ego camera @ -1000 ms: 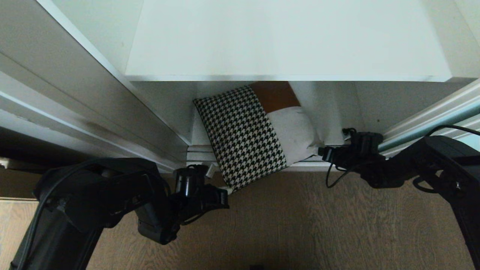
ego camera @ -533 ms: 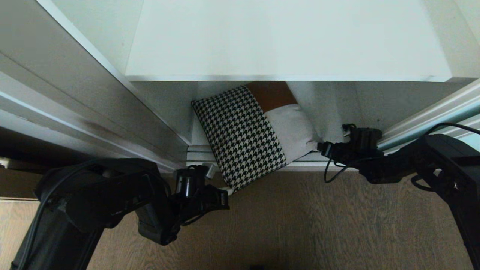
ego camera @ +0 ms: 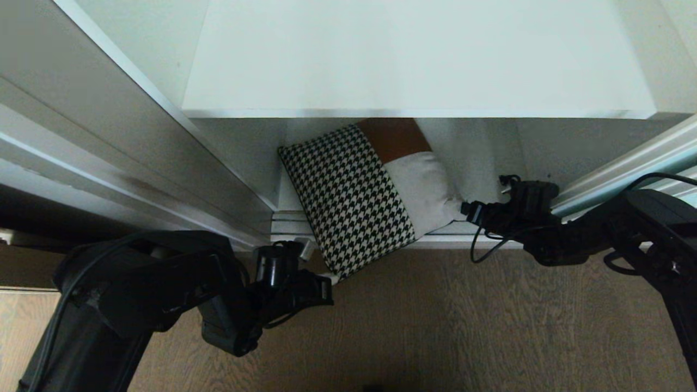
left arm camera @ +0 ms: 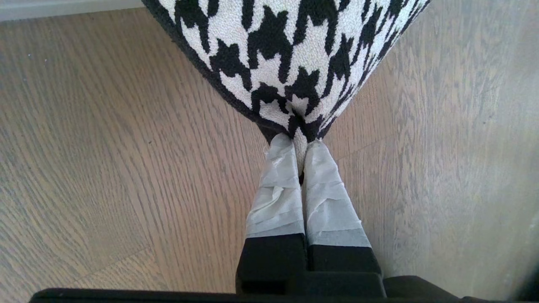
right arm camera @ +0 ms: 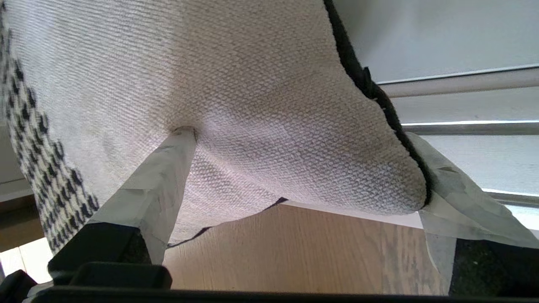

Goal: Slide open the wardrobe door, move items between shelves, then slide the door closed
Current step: Place the pillow on the higher shelf

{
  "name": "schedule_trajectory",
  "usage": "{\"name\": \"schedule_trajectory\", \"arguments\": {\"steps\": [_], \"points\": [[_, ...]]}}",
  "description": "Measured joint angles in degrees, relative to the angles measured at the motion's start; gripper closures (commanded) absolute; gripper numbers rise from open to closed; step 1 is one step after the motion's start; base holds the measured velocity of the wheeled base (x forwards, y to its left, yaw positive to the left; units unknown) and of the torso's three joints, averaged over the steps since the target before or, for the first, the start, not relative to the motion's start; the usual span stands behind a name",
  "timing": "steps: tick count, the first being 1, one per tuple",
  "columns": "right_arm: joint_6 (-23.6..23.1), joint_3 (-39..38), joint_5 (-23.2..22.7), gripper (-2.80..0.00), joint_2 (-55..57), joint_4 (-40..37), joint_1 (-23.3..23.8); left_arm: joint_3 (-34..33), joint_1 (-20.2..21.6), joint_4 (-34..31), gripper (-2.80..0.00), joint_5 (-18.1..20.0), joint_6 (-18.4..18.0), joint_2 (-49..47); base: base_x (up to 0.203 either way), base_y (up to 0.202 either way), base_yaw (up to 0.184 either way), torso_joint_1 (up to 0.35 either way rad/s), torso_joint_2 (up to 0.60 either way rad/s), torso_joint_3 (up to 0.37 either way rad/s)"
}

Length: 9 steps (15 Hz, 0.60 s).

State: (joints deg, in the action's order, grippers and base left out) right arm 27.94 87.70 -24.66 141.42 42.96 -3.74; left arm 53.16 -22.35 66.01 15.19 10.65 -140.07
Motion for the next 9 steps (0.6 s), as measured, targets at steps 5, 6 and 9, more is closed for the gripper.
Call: {"name": "schedule_trajectory", "arguments": {"steps": [5,6,9], "points": [[0.0,2.7,-1.2,-2.80,1.8,-0.6,-0.4,-0.1,-0.1,0.1,0.00,0.1,0.0,0.0,0.000,0.000,0.000,0.000,0.00,0.000],[0.0,3.1,-1.2,-2.80,2.2,-0.7,-0.5,-0.2,-0.1,0.1,0.00,0.1,0.0,0.0,0.000,0.000,0.000,0.000,0.00,0.000],[0.1,3.8,-1.1,0.00,2.9,-1.6,-0.5,-0.2,-0.1,0.1,0.00,0.1,0.2,0.0,0.000,0.000,0.000,0.000,0.00,0.000]]}}
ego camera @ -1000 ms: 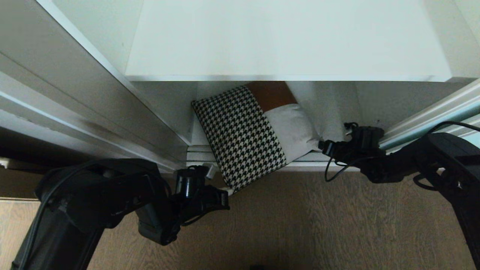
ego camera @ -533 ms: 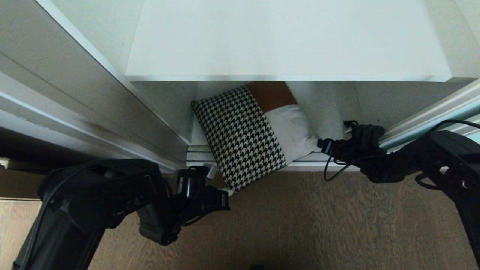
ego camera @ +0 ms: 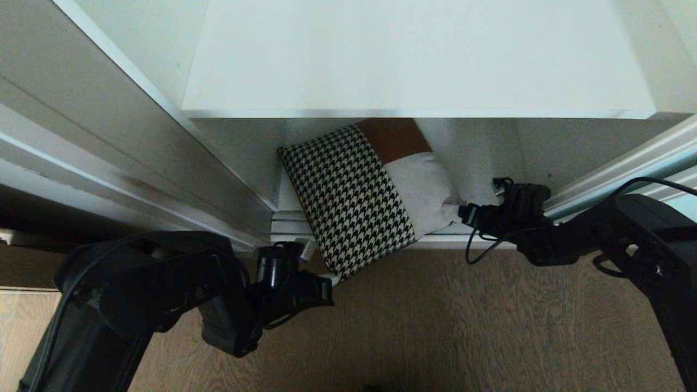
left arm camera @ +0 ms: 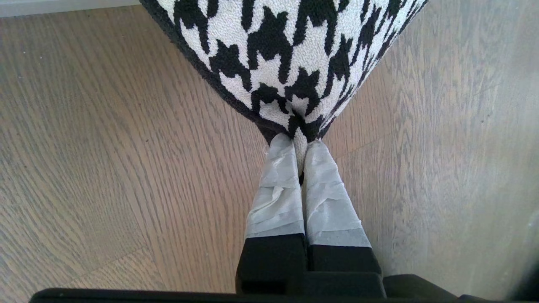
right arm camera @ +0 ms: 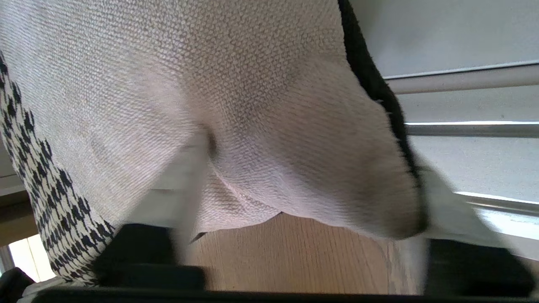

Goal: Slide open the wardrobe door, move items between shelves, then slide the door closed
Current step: Place the pillow on the higher shelf

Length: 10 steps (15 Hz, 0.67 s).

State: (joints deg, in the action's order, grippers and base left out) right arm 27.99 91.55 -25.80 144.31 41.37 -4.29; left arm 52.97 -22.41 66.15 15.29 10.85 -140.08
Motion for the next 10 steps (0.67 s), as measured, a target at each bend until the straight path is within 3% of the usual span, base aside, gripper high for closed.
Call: {"name": "schedule_trajectory", "arguments": {"steps": [10], "points": [[-0.1,1.4,0.5,0.00,1.2,-0.6,-0.2,0.3,0.0,0.4,0.00,0.0,0.2,0.0,0.000,0.000,0.000,0.000,0.00,0.000]]}}
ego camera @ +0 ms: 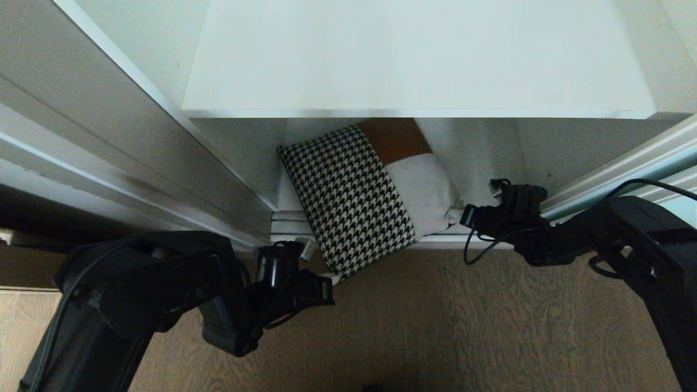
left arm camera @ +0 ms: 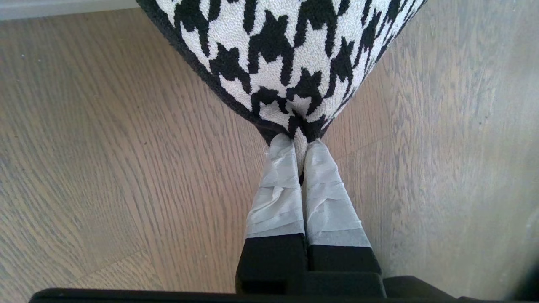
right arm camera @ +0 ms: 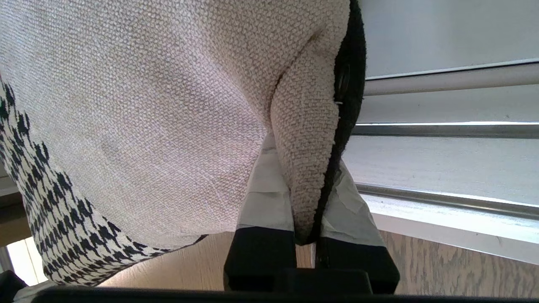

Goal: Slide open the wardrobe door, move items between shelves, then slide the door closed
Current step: Place the pillow on the higher shelf

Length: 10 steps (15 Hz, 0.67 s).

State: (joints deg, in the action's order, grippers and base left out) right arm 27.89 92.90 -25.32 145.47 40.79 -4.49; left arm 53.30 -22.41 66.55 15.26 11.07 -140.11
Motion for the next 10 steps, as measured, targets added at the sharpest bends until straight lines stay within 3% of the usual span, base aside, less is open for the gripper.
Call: {"name": "schedule_trajectory", "arguments": {"steps": [3,6,10], "points": [[0.0,-2.3,0.2,0.00,-1.2,0.0,-0.7,-0.3,-0.1,0.9,0.00,-1.2,-0.2,0.1,0.000,0.000,0.000,0.000,0.00,0.000],[-0.5,-8.0,0.2,0.00,-3.8,0.2,-1.2,0.4,-0.9,0.3,0.00,-5.1,-0.2,0.2,0.000,0.000,0.000,0.000,0.00,0.000],[-0.4,-10.6,0.3,0.00,-6.6,-0.6,-1.2,3.9,-3.7,-3.6,0.00,-7.4,-0.2,-0.6,0.000,0.000,0.000,0.000,0.00,0.000]]}}
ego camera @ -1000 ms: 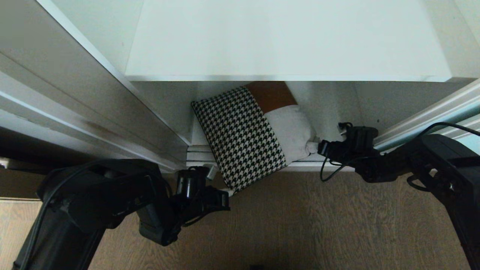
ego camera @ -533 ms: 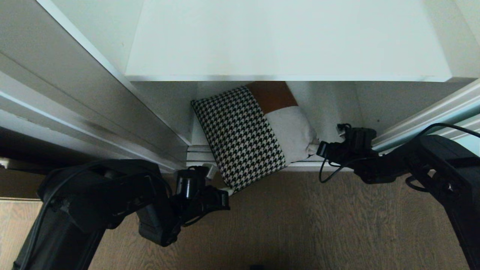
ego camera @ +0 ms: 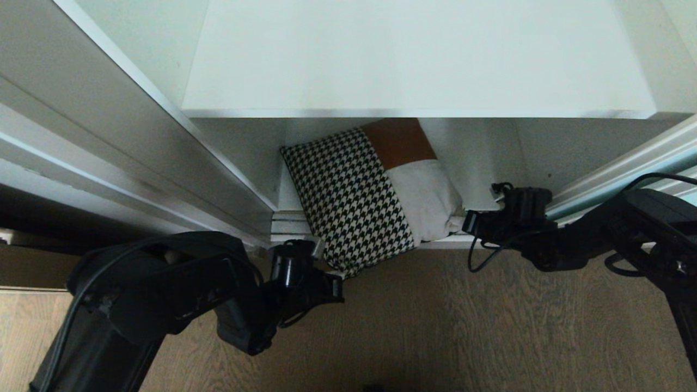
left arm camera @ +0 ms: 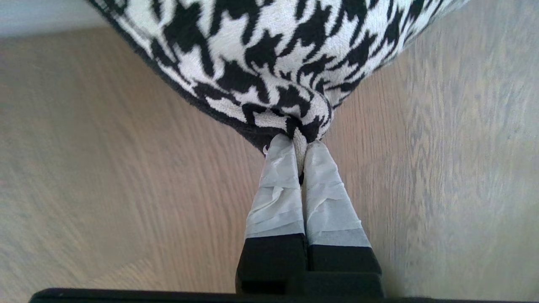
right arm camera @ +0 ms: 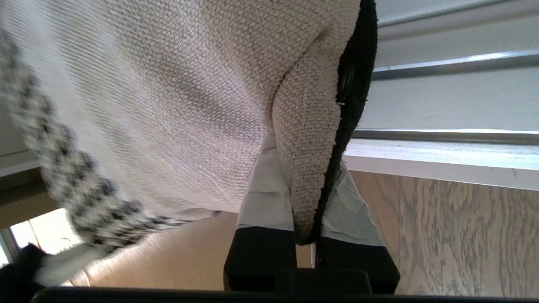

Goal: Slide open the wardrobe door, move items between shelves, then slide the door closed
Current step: Place the pillow on the higher shelf

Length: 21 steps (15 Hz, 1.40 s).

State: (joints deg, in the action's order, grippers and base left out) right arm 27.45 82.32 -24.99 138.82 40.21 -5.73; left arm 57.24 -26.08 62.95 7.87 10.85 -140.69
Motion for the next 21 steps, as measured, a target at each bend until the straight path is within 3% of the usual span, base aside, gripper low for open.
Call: {"name": "schedule_trajectory", "arguments": {"steps": [2,6,11,15,17,18,21], "points": [[0.0,-1.7,0.0,0.00,-2.2,-1.0,0.0,1.6,-1.2,-4.0,0.00,-2.2,-0.1,-0.4,0.000,0.000,0.000,0.000,0.00,0.000],[-0.1,-4.2,-0.2,0.00,-4.9,-1.1,0.7,6.5,-2.4,-8.7,0.00,-12.5,-0.2,-0.9,0.000,0.000,0.000,0.000,0.00,0.000],[-0.4,-9.4,-0.4,0.00,-9.1,-0.4,2.3,9.8,-2.5,-7.7,0.00,-14.7,-0.4,-3.4,0.000,0.000,0.000,0.000,0.00,0.000],[-0.3,-10.8,-0.7,0.00,-9.9,2.2,3.1,12.6,-2.4,-16.3,0.00,-16.6,-0.4,-3.4,0.000,0.000,0.000,0.000,0.00,0.000],[-0.3,-10.7,-0.8,0.00,-9.7,2.3,3.7,13.8,-2.1,-17.0,0.00,-17.8,-0.4,-3.4,0.000,0.000,0.000,0.000,0.00,0.000],[-0.3,-10.9,-0.9,0.00,-9.7,2.4,4.2,13.8,-2.1,-17.1,-2.80,-17.8,-0.5,-3.4,0.000,0.000,0.000,0.000,0.00,0.000],[-0.2,-11.8,-1.2,0.00,-9.7,2.4,5.3,14.2,-2.1,-17.0,-2.80,-17.8,0.2,-3.7,0.000,0.000,0.000,0.000,0.00,0.000]]}}
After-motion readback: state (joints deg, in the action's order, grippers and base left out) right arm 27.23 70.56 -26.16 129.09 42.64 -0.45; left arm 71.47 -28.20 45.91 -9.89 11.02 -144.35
